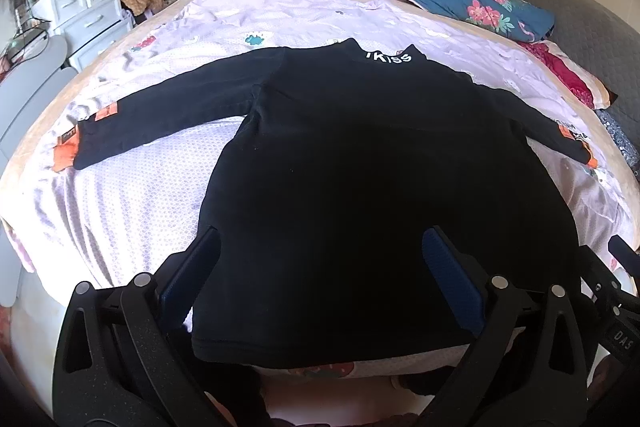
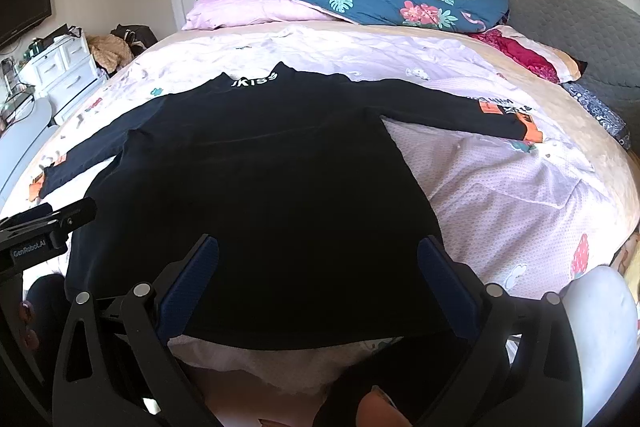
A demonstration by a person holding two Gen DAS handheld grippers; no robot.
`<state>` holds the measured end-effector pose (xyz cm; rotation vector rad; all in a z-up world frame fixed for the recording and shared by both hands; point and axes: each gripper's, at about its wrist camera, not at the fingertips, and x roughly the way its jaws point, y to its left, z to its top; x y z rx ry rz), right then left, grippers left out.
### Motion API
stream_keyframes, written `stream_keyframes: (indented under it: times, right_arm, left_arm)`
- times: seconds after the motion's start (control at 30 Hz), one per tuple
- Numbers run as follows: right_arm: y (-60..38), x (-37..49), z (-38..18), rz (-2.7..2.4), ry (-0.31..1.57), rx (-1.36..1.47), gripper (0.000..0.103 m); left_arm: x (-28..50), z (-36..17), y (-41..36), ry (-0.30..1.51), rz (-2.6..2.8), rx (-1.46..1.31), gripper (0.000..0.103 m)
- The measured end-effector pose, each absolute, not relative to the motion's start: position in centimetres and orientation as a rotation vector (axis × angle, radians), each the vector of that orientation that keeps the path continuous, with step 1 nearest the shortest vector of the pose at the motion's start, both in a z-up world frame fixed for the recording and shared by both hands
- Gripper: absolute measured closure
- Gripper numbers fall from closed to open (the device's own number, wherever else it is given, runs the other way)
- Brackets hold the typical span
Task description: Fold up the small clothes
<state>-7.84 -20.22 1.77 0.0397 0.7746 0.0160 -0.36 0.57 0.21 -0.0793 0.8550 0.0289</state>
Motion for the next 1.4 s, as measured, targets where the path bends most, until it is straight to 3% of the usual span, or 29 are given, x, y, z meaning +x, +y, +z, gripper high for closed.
stream_keyframes:
  times: [1.4]
  right_arm:
    - [-18.8, -2.3, 2.9, 0.050, 0.803, 0.032, 0.004]
  left_arm:
    - [5.3, 0.5, 1.2, 0.887, 0.023, -0.082, 0.008]
